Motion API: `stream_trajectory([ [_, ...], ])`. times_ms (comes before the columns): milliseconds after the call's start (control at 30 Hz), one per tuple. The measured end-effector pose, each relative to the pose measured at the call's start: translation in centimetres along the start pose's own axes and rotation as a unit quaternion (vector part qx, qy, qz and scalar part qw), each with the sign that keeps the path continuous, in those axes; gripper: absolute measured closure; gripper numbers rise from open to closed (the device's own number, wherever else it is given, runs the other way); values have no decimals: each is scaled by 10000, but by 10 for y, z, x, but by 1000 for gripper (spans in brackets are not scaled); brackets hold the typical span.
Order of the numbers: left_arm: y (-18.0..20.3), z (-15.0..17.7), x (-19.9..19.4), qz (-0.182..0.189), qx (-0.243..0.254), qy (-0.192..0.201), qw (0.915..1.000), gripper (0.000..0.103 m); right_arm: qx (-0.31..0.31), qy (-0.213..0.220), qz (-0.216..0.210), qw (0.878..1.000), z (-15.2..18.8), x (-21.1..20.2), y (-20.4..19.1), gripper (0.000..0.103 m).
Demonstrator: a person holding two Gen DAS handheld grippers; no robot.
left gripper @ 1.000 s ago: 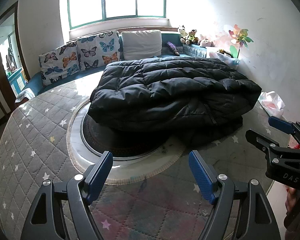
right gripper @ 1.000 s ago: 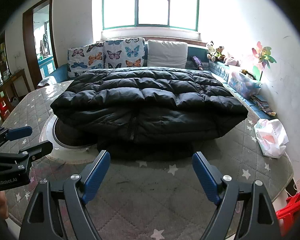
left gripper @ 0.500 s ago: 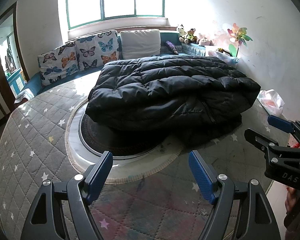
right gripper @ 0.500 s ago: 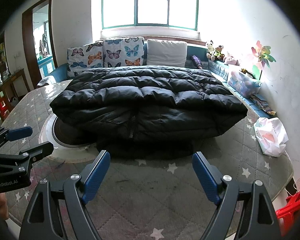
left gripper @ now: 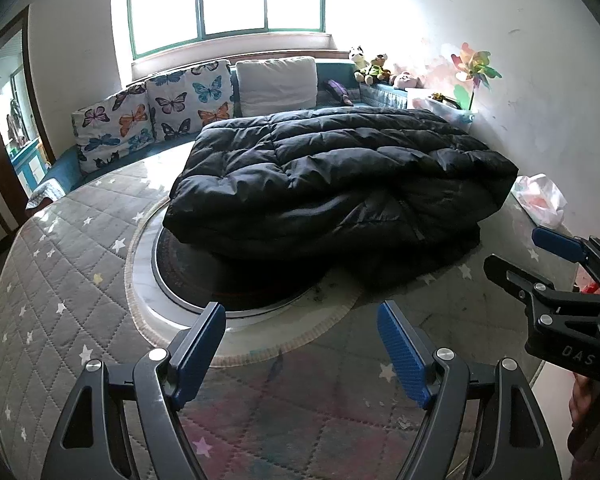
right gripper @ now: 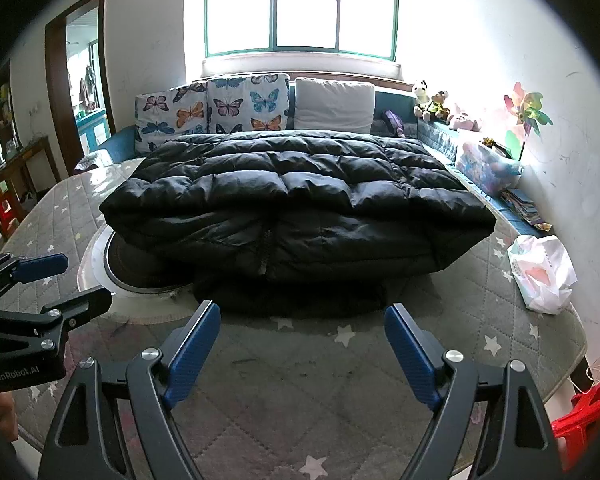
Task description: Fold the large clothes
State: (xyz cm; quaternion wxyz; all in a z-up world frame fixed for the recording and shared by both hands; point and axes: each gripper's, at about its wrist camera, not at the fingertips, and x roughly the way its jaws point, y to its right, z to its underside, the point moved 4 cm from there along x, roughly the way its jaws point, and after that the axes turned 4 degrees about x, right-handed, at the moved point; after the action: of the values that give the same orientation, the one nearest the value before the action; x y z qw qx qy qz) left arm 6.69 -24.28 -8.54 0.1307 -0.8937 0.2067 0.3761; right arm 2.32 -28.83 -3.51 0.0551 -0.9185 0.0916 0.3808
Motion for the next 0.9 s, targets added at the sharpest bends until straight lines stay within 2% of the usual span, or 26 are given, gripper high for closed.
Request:
stream_trajectory([
  [900,-1,5,5,45,66,-60,9999,20,-23,-12,-14,10000,4,2,0,11],
])
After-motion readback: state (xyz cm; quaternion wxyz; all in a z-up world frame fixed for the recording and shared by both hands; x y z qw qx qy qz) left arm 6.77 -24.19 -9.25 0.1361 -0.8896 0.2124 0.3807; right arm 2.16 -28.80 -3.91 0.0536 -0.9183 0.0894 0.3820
